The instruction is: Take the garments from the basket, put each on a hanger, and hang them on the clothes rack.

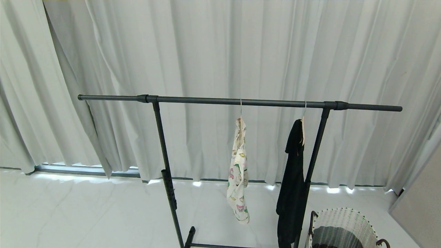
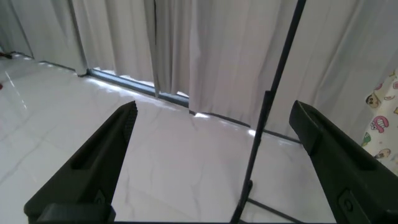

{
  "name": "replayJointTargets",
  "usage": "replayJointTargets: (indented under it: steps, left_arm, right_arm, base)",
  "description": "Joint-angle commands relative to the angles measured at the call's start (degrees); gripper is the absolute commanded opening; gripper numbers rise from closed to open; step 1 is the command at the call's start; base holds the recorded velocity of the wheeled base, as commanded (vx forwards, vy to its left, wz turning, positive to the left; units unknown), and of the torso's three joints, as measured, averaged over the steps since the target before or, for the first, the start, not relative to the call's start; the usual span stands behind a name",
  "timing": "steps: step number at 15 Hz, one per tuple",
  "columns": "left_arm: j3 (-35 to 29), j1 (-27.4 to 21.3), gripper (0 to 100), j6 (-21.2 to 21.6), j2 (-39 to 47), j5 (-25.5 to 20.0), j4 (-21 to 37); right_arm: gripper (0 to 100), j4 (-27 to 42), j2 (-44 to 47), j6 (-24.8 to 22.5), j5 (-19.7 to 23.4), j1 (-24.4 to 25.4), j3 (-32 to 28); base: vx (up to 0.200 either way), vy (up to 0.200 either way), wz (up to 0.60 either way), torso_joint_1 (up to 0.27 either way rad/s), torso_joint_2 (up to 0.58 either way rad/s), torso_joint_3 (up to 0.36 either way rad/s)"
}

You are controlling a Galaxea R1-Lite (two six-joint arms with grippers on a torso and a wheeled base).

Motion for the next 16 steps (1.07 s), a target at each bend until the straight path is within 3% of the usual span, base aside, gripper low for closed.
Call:
replayJointTargets:
  steps: [1,3,5,7,8,9,10,11,12,14,16]
  left_arm:
    - [0.0,0.0,100,1.4,0.0,-0.8,-0.1]
    - [0.0,0.0,100,3.5,0.0,-9.1,-0.1]
    - [0.0,0.0,100,3.4,0.0,-17.0,-0.1]
    - [0.0,0.0,100,0.1,0.0,-19.7,-0.1]
    - [0.0,0.0,100,-1.5,0.0,-19.8,-0.1]
    - [0.0,0.0,100,-1.9,0.0,-20.0,-0.1]
    - [0.0,0.0,100,-2.6,0.0,-20.0,-0.1]
    - [0.0,0.0,100,-2.9,0.0,-20.0,-0.1]
    - [0.0,0.0,100,-2.9,0.0,-20.0,-0.1]
    - [0.0,0.0,100,-2.9,0.0,-20.0,-0.1]
    - [0.0,0.0,100,-2.9,0.0,-20.0,-0.1]
  right_arm:
    - [100,-0.1,0.3,0.9,2.0,-0.6,0.1]
    - [100,-0.9,0.3,-0.1,14.5,-0.6,0.5]
    - [100,-5.6,0.3,-7.0,23.3,-0.6,2.3]
    - [100,-11.2,0.3,-9.4,34.9,-0.6,5.2]
    - [100,-14.3,0.3,-10.9,36.4,-0.6,6.9]
    - [100,-16.6,0.3,-10.9,35.8,-0.7,7.8]
    - [100,-19.1,0.3,-11.5,32.1,-0.7,8.9]
    - [100,-22.6,0.3,-12.3,25.0,-0.6,10.2]
    - [100,-23.2,0.3,-11.3,23.0,-0.7,10.6]
    - [100,-23.7,0.3,-8.0,21.6,-0.6,10.8]
    - [100,-25.1,0.3,-8.1,20.7,-0.6,11.3]
  base:
    - [0.000,0.000,0.00,0.000,0.00,0.000]
    - [0.000,0.000,0.00,0.000,0.00,0.000]
    - [0.000,0.000,0.00,0.000,0.00,0.000]
    - [0.000,0.000,0.00,0.000,0.00,0.000]
    - [0.000,0.000,0.00,0.000,0.00,0.000]
    - [0.000,0.000,0.00,0.000,0.00,0.000]
    - [0.000,0.000,0.00,0.000,0.00,0.000]
    - [0.000,0.000,0.00,0.000,0.00,0.000]
    - [0.000,0.000,0.00,0.000,0.00,0.000]
    - [0.000,0.000,0.00,0.000,0.00,0.000]
    - [0.000,0.000,0.00,0.000,0.00,0.000]
